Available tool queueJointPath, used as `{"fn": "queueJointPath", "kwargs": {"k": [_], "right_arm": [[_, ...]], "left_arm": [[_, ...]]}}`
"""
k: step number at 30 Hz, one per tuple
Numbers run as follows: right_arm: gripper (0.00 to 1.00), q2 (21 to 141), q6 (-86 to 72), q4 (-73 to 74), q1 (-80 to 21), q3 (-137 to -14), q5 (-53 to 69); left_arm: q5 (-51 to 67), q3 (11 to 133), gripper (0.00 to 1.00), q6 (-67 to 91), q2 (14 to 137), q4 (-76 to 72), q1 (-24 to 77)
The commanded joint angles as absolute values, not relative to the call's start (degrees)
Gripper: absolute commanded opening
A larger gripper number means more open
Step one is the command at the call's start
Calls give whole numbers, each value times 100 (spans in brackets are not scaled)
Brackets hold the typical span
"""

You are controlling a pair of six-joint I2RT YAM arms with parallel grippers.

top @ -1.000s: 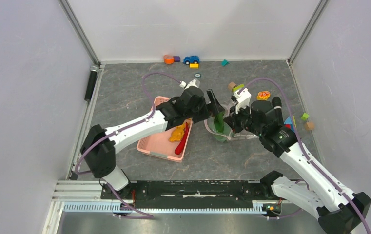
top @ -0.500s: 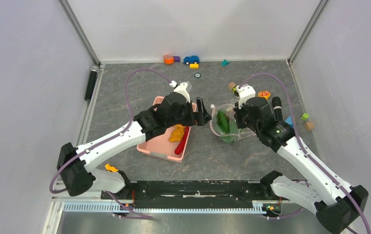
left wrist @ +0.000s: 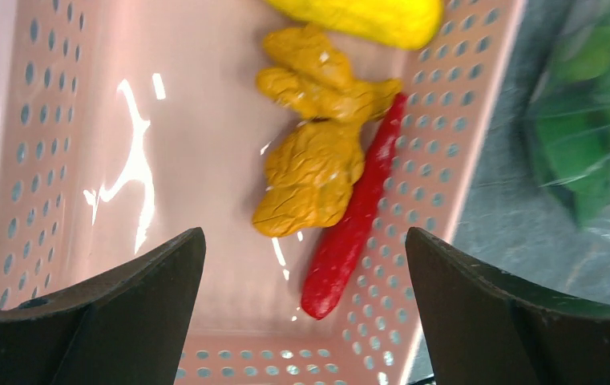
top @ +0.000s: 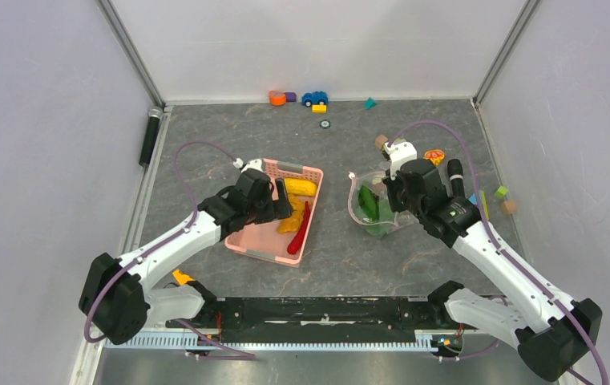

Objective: Place the food in the zip-top bag and seal the zipper
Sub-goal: Pick up the fake vegetable from the bin.

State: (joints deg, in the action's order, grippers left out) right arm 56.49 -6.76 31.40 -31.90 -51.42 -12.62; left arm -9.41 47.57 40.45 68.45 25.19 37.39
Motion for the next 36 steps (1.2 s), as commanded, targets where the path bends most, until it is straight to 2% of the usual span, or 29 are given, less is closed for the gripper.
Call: {"fn": "queueJointPath", "kwargs": {"k": [1, 7, 12, 18, 30, 36], "right_arm": [[0, 5660, -575, 3104, -3205, -5247, -1446], [0, 5743, -549, 3032, -3208, -5183, -1349], [0, 5761, -545, 3015, -3208, -5176, -1412], [0, 5784, -546, 2955, -3212, -5142, -1347], [0, 5856, -522, 2945, -3207, -5159, -1319], [0, 5837, -520, 2945, -3209, -5153, -1309]], "left_arm": [[-710, 4391, 100, 4145, 6774, 2493, 3615], [-774, 4239, 100, 4168, 7062, 2514, 3612], [-178, 4243, 100, 3889, 7416, 2101, 3612], [-26, 4387, 100, 3850, 7888, 1905, 3629], [-310, 4672, 100, 3586, 8558, 2058, 4045], [-841, 4956, 100, 3618, 9027, 2535, 4259]]}}
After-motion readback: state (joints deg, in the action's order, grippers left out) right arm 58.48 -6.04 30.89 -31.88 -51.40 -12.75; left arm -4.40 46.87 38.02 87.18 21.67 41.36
